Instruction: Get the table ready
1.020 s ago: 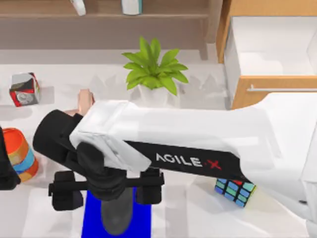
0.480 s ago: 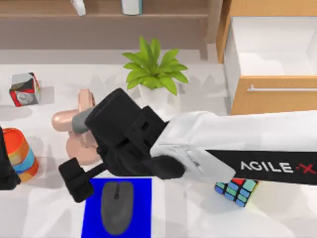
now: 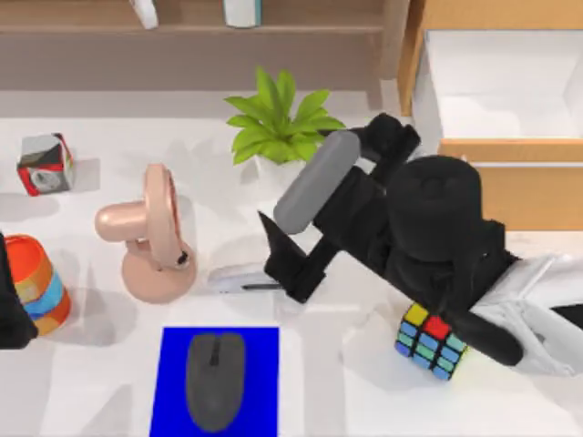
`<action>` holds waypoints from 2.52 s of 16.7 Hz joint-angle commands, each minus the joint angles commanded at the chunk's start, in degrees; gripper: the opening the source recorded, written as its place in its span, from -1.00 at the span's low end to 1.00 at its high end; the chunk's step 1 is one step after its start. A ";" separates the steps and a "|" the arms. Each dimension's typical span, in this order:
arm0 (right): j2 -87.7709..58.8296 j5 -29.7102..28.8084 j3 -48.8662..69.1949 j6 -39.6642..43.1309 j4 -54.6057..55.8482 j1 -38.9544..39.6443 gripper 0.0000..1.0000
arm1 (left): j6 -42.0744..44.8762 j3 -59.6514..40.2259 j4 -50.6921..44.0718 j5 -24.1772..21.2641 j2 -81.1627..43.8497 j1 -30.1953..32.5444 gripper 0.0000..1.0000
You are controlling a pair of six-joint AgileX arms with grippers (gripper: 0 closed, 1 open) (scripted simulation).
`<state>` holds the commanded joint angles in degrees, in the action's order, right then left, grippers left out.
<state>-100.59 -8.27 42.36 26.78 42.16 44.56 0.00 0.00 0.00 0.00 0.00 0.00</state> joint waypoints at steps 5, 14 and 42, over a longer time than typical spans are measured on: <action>0.79 -4.76 -16.17 29.02 30.43 -10.21 1.00 | 0.00 0.00 0.00 0.00 0.00 0.00 1.00; -11.53 -12.99 -29.81 61.08 57.75 -24.01 1.00 | 0.00 0.00 0.00 0.00 0.00 0.00 1.00; -13.66 -11.25 -24.64 62.34 54.10 -26.90 0.40 | 0.00 0.00 0.00 0.00 0.00 0.00 1.00</action>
<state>-114.25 -19.51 17.72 89.12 96.26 17.66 0.00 0.00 0.00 0.00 0.00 0.00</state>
